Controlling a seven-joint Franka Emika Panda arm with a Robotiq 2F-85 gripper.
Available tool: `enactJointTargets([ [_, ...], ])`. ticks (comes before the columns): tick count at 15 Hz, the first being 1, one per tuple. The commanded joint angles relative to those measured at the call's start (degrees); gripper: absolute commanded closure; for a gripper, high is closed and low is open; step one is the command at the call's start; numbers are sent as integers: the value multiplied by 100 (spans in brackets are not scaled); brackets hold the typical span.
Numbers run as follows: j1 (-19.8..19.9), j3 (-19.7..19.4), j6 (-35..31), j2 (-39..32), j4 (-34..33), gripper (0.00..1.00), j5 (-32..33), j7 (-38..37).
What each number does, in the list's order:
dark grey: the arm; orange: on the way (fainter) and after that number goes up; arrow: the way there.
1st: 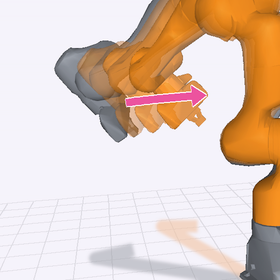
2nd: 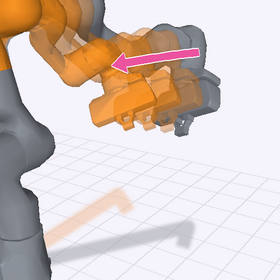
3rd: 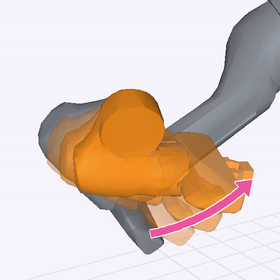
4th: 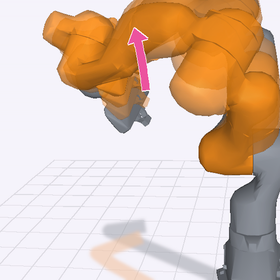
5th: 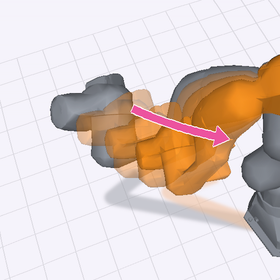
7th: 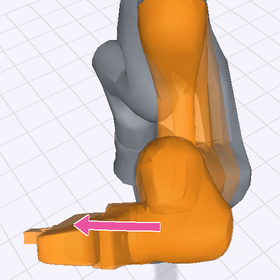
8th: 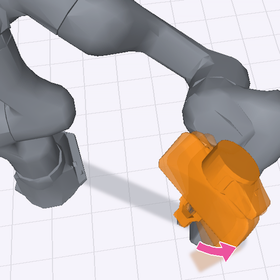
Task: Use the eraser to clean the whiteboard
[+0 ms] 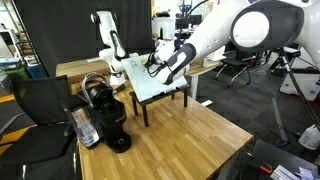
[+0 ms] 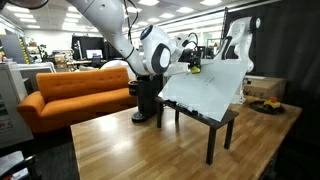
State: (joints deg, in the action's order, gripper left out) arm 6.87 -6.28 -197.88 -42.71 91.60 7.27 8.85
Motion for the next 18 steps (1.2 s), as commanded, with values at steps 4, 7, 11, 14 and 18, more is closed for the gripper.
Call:
enactJointTargets([
  [4,-32,108,1,-26,96,73,232,33],
  [7,-38,184,-3,-5,171,73,324,41],
  [11,-57,234,-12,140,522,73,402,40],
  [14,-73,194,-33,344,983,73,414,40],
  [18,-149,61,-52,768,1837,73,360,79],
])
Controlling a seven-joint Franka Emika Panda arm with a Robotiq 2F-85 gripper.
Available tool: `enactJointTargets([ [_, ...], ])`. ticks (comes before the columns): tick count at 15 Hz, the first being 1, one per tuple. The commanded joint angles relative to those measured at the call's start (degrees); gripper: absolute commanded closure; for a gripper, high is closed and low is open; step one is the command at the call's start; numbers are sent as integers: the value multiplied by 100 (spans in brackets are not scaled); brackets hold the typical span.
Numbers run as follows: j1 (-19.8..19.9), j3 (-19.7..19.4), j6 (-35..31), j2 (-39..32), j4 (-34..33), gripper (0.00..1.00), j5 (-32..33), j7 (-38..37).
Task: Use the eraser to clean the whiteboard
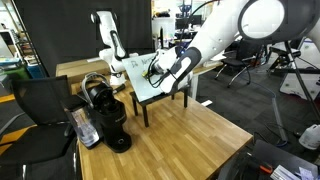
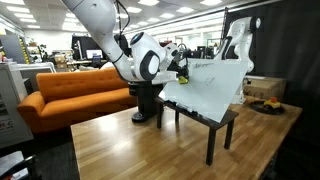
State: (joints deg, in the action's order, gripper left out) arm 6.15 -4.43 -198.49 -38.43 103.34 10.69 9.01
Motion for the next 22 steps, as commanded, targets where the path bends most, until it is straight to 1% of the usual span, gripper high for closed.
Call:
enactJointTargets([
  [1,-113,-167,4,452,853,73,-15,73],
  [3,-169,-239,101,712,1295,73,-51,93],
  [6,-189,-289,308,982,1788,73,-69,83],
  [9,-349,-454,514,1281,2158,73,-135,46],
  [11,-404,-496,722,1509,2360,73,-116,22],
  [15,-237,-256,1394,2014,2631,73,-83,5],
  [22,-123,-107,2499,2785,2893,73,-248,-53],
])
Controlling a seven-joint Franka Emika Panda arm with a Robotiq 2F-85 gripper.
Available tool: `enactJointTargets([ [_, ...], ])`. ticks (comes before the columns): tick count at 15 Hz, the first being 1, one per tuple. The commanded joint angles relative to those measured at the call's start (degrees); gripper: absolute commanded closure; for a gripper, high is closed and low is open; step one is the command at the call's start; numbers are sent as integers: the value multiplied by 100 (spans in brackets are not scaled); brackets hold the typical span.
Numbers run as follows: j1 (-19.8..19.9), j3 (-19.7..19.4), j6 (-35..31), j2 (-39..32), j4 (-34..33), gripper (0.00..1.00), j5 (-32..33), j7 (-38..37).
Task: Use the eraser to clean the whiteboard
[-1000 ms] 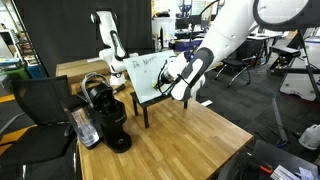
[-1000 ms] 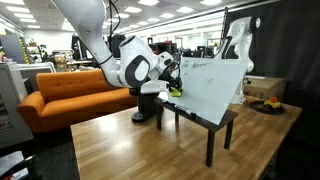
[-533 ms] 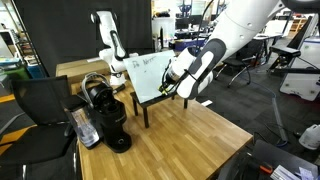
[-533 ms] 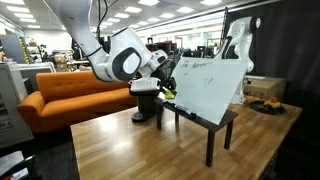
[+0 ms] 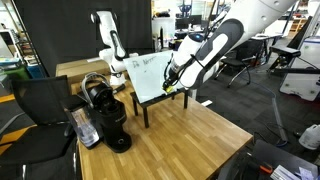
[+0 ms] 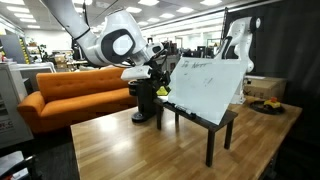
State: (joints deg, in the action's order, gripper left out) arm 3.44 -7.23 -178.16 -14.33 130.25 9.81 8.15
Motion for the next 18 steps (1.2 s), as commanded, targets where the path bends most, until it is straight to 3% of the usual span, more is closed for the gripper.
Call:
enactJointTargets([
  [1,229,262,587,492,258,73,-307,150],
  [3,375,450,831,755,375,73,-734,387],
  [11,412,255,1689,1579,688,73,-1728,1133],
  [18,312,-16,3080,1980,678,73,-1757,1650],
])
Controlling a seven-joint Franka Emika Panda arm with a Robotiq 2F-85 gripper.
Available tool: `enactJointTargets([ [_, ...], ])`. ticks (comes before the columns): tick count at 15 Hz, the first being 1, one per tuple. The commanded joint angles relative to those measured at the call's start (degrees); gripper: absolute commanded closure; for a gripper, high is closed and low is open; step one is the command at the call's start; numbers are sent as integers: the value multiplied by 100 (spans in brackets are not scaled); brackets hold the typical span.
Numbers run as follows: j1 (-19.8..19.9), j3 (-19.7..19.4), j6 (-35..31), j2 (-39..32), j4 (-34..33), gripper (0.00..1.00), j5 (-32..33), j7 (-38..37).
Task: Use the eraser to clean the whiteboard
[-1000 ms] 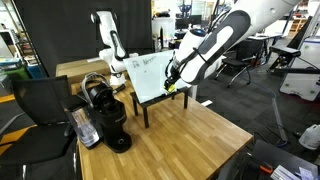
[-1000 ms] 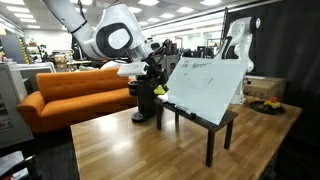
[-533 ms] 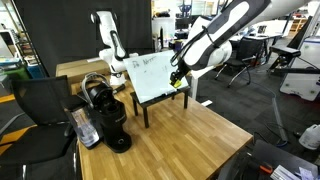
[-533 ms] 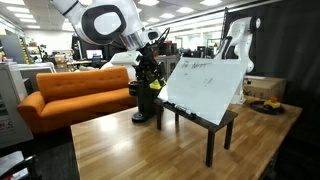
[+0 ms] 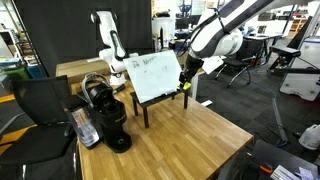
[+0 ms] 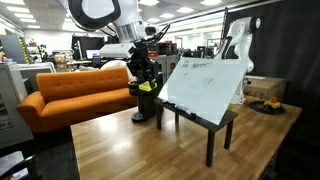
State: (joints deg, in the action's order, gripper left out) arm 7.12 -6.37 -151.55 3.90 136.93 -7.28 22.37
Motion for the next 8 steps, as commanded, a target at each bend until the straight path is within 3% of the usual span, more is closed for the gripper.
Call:
enactJointTargets([
  [1,-58,-117,540,171,-4,73,-14,226],
  [8,-56,-133,957,0,-176,73,47,178],
])
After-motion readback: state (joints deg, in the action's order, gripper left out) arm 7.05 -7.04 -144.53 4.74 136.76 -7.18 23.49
